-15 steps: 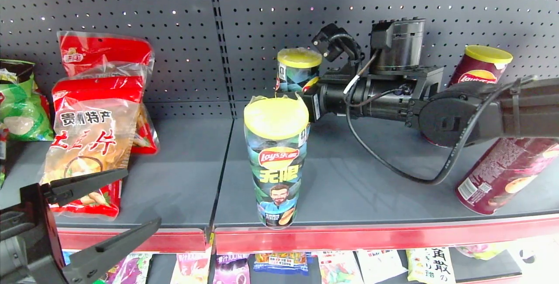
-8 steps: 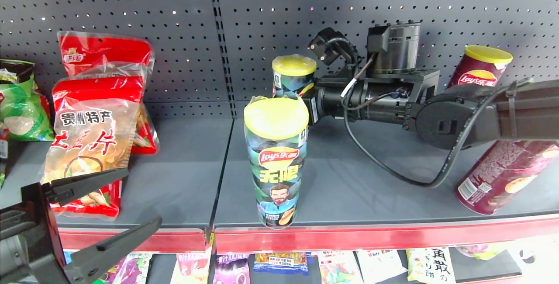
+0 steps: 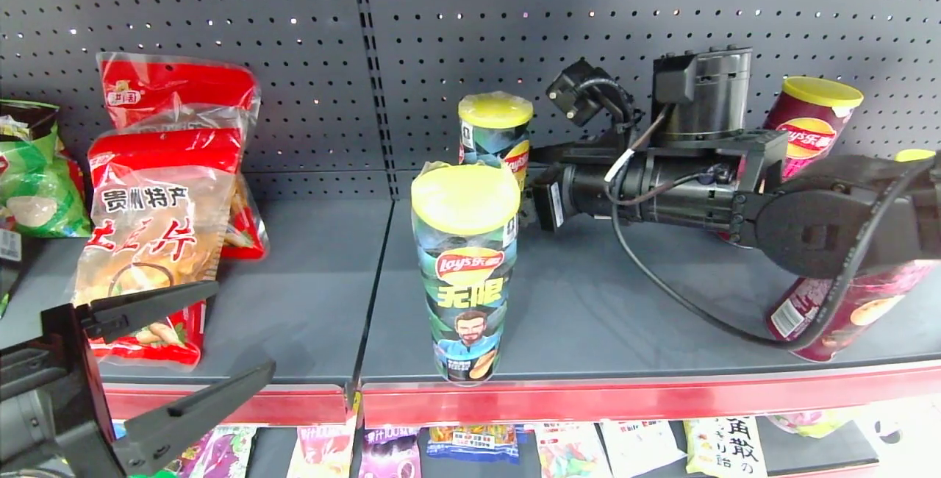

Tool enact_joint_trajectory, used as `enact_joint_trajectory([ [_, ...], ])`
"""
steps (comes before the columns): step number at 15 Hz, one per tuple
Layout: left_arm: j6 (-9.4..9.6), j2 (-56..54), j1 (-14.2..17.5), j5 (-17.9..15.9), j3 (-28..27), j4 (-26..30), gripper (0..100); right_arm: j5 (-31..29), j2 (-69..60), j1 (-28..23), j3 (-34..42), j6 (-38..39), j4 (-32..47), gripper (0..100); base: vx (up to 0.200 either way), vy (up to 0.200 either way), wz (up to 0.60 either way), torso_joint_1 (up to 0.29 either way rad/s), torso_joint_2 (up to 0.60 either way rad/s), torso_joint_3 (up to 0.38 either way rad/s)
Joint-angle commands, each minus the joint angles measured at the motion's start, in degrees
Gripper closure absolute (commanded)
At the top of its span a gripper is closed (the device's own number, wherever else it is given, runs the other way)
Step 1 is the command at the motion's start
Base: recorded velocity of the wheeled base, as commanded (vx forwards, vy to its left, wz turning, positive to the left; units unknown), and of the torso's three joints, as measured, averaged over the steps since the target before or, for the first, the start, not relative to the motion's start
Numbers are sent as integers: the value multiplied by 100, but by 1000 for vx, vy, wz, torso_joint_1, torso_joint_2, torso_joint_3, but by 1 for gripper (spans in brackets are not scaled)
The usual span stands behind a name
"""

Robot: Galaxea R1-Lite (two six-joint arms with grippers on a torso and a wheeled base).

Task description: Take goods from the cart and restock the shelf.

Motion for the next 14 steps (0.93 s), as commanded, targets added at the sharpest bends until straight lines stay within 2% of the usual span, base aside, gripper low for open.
enact_joint_trajectory([
  [1, 4, 149, 1, 1, -95, -7, 0, -95, -499, -109, 454, 0, -1, 0, 0, 0, 0, 0, 0, 0],
  [5, 65, 544, 1, 27, -368, -16, 0, -376, -1263, -118, 1359, 9, -10, 0, 0, 0, 0, 0, 0, 0],
  [7, 162, 808, 1, 27, -385, -16, 0, -368, -1729, -118, 1886, 18, -18, 0, 0, 0, 0, 0, 0, 0],
  [8, 294, 940, 1, 27, -377, -25, 0, -368, -1940, -109, 2141, 9, -18, 0, 0, 0, 0, 0, 0, 0],
  [9, 663, 1186, -8, 27, -403, -42, 0, -359, -2300, -92, 2572, 0, -27, 0, 0, 0, 0, 0, 0, 0],
  [10, 927, 1484, -8, 19, -491, -60, 0, -341, -2740, -39, 3047, -8, -18, 0, 0, 0, 0, 0, 0, 0],
  [11, 1023, 1704, -25, 27, -614, -69, 0, -332, -3109, 40, 3442, -8, -18, 0, 0, 0, 0, 0, 0, 0],
  [14, 1058, 2205, -315, 36, -965, -60, 0, -332, -4049, 102, 4347, -17, -18, 0, 0, 0, 0, 0, 0, 0],
])
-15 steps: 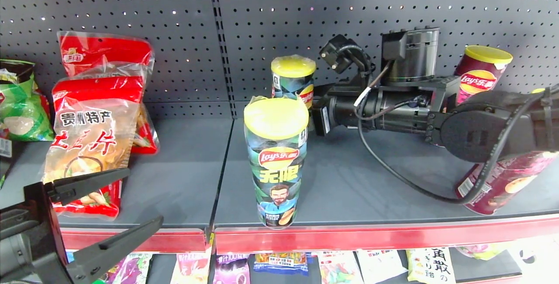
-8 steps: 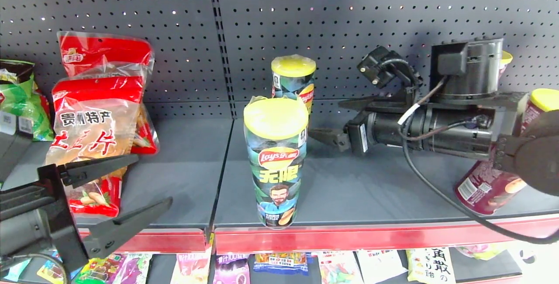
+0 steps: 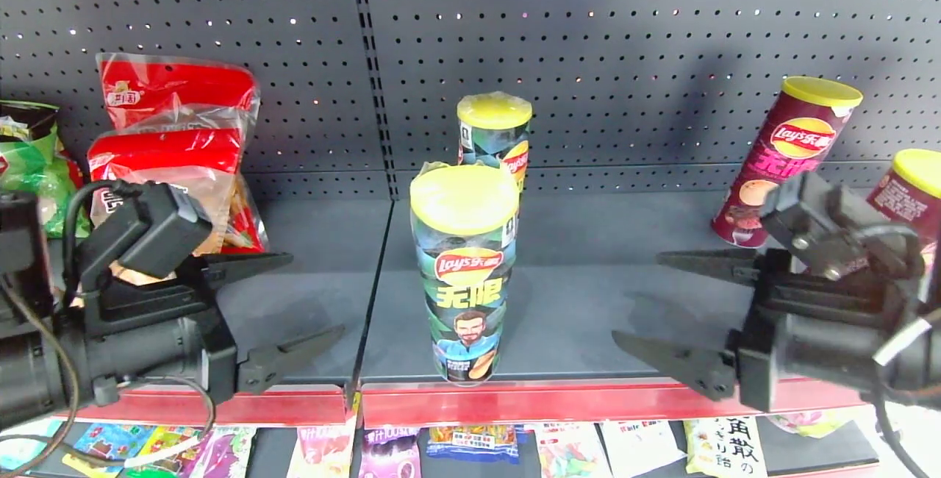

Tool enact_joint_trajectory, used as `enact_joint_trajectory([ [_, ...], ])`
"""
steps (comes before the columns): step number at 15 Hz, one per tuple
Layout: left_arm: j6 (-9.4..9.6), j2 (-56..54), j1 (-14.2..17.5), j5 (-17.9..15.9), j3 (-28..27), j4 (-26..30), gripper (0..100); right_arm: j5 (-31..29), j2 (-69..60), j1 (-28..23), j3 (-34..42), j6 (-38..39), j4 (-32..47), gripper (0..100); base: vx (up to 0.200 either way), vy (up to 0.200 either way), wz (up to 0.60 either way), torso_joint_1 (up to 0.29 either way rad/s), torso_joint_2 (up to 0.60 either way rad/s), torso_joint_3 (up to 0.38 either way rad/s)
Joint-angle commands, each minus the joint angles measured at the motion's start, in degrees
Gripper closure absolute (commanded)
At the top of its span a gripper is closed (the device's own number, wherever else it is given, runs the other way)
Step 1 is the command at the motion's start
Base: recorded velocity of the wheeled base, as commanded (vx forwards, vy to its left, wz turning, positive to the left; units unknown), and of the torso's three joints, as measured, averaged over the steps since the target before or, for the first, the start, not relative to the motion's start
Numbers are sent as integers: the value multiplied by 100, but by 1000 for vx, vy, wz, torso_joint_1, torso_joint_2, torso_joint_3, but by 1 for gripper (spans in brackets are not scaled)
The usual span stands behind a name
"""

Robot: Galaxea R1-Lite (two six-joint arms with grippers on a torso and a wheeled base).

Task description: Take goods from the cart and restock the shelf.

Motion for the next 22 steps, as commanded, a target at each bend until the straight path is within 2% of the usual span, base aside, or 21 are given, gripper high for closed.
enact_joint_trajectory([
  [1, 10, 654, -315, 10, -287, -3, 0, 8, -1260, 63, 834, 1, 4, 0, 0, 0, 0, 0, 0, 0],
  [4, 10, 1067, -684, 106, -506, 6, 0, -45, -1805, -52, 1071, 45, 13, 0, 0, 0, 0, 0, 0, 0],
  [6, 19, 1286, -719, 203, -594, -3, 0, -45, -1884, -192, 1080, 54, 13, 0, 0, 0, 0, 0, 0, 0],
  [10, 186, 1515, -745, 264, -629, 6, 0, -36, -1893, -333, 1045, 107, 13, 0, 0, 0, 0, 0, 0, 0],
  [13, 195, 1787, -991, 414, -752, -3, 0, -28, -1893, -421, 1045, 116, 4, 0, 0, 0, 0, 0, 0, 0],
  [18, 195, 2130, -1027, 414, -1122, -3, 0, -45, -1893, -456, 1019, 247, -14, 0, 0, 0, 0, 0, 0, 0],
  [22, 186, 2165, -1027, 423, -1139, -3, 0, -36, -1893, -456, 1010, 247, -14, 0, 0, 0, 0, 0, 0, 0],
])
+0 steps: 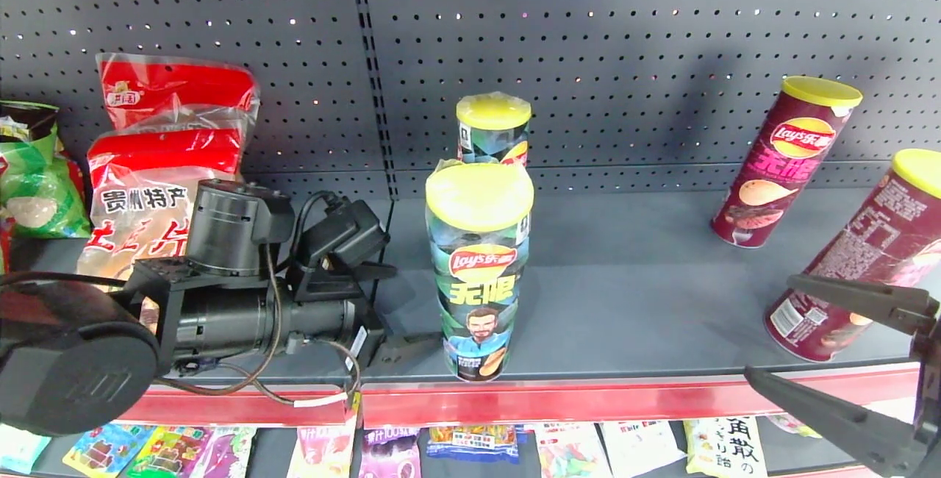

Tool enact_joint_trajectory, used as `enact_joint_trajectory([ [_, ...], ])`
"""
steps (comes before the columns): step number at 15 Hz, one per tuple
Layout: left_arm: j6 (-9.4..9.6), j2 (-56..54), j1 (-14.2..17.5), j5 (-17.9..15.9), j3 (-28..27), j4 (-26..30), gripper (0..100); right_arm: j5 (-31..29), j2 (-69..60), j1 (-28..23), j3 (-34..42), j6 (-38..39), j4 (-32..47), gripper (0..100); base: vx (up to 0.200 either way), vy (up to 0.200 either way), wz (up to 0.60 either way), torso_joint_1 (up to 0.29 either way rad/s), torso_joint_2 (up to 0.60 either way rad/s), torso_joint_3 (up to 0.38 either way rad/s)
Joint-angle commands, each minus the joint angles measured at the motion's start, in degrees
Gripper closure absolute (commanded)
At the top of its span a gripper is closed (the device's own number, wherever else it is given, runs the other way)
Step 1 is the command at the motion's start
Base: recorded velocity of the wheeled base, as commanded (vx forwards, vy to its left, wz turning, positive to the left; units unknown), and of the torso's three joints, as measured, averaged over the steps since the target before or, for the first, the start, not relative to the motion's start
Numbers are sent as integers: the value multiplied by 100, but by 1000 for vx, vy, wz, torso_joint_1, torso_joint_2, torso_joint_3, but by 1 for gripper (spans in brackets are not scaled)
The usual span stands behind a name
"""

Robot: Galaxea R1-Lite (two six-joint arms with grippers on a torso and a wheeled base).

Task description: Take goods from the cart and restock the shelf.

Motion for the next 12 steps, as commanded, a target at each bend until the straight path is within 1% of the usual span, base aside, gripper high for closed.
enact_joint_trajectory([
  [1, -3, 8, 10, 1, 13, -3, 0, 4, 33, 2, 3, -6, 1, 0, 0, 0, 0, 0, 0, 0],
  [3, -3, -124, 71, 10, 92, 6, 0, 13, 68, 2, -6, -6, 10, 0, 0, 0, 0, 0, 0, 0],
  [6, -47, -739, 353, 159, 418, 15, 0, 39, 191, 11, -14, -6, 10, 0, 0, 0, 0, 0, 0, 0],
  [7, -100, -1178, 599, 256, 593, 50, 0, 30, 165, 11, 30, -6, 10, 0, 0, 0, 0, 0, 0, 0],
  [8, -161, -1433, 748, 344, 699, 68, 0, 22, 112, 11, 74, -6, 10, 0, 0, 0, 0, 0, 0, 0],
  [9, -302, -1758, 933, 537, 866, 94, 0, -5, -11, 11, 144, -6, 10, 0, 0, 0, 0, 0, 0, 0],
  [10, -689, -2426, 1091, 1012, 1253, 103, 0, -58, -433, 2, 364, -24, 36, 0, 0, 0, 0, 0, 0, 0],
  [11, -908, -2778, 1100, 1249, 1446, 103, 0, -172, -679, -6, 504, -33, 45, 0, 0, 0, 0, 0, 0, 0],
  [12, -1216, -3490, 1100, 1803, 1727, 191, 0, -726, -1232, -85, 777, -41, 54, 0, 0, 0, 0, 0, 0, 0],
])
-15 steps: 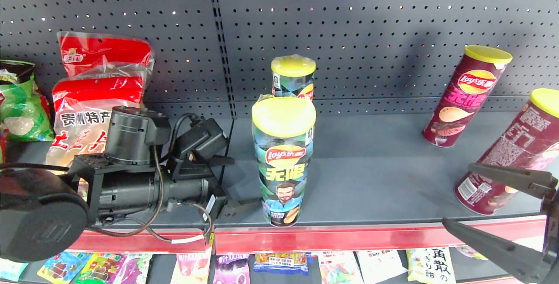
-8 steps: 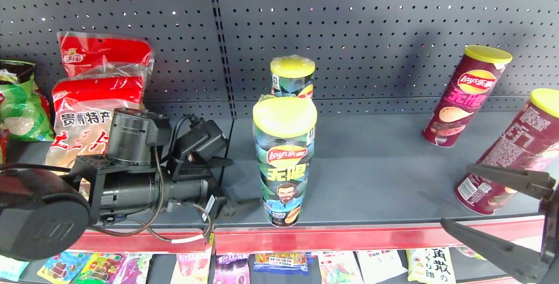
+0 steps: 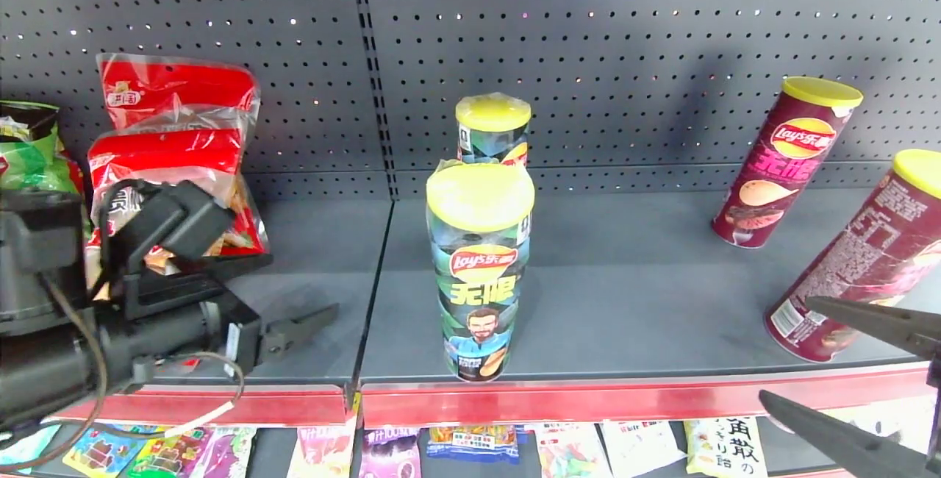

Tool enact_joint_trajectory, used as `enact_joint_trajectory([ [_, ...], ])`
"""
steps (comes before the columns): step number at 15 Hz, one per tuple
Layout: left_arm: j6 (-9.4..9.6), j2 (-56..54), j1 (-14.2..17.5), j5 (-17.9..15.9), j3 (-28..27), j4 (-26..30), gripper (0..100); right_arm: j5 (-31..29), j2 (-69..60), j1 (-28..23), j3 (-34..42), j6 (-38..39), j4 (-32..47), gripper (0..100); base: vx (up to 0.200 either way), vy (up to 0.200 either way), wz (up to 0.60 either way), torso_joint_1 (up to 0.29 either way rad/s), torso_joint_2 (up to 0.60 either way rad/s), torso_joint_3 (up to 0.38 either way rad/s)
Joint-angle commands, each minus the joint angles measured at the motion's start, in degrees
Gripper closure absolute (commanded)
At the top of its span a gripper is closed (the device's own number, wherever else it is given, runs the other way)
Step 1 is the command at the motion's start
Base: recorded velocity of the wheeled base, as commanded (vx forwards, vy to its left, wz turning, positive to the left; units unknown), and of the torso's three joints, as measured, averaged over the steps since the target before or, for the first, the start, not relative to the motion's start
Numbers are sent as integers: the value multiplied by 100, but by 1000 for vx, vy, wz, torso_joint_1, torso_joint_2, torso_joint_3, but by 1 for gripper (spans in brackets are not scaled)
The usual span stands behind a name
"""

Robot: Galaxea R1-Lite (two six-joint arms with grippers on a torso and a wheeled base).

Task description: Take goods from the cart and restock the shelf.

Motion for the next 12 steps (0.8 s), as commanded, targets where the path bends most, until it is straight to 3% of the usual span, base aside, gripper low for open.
enact_joint_trajectory([
  [1, -526, -1761, 173, 967, 683, 207, 0, -776, -1099, -134, 510, -15, 58, 0, 0, 0, 0, 0, 0, 0],
  [3, -974, -3264, 182, 1741, 990, 1279, 0, -1708, -2347, -749, 624, 152, 1096, 0, 0, 0, 0, 0, 0, 0],
  [4, -1168, -3993, 200, 1890, 1052, 2062, 0, -1761, -2936, -1048, 589, 205, 1878, 0, 0, 0, 0, 0, 0, 0],
  [5, -1176, -4055, 200, 1890, 1052, 2132, 0, -1769, -2989, -1074, 589, 214, 1939, 0, 0, 0, 0, 0, 0, 0],
  [6, -1396, -5118, 490, 2066, 1008, 3609, 0, -1787, -3824, -1724, 580, 232, 3047, 0, 0, 0, 0, 0, 0, 0],
  [7, -1493, -5628, 824, 2092, 1061, 4110, 0, -1787, -4184, -2304, 615, 267, 3486, 0, 0, 0, 0, 0, 0, 0],
  [9, -1581, -6252, 1377, 2048, 1421, 4417, 0, -1743, -4509, -3201, 721, 363, 3934, 0, 0, 0, 0, 0, 0, 0],
  [10, -1510, -6736, 1368, 1925, 1676, 4408, 0, -1752, -4641, -3306, 861, 372, 3952, 0, 0, 0, 0, 0, 0, 0],
  [11, -1264, -7026, 1298, 1811, 1922, 4364, 0, -1725, -4650, -3271, 914, 381, 3890, 0, 0, 0, 0, 0, 0, 0],
  [12, -1238, -6973, 1298, 1723, 2054, 4048, 0, -1602, -4791, -3157, 1002, 355, 3855, 0, 0, 0, 0, 0, 0, 0],
])
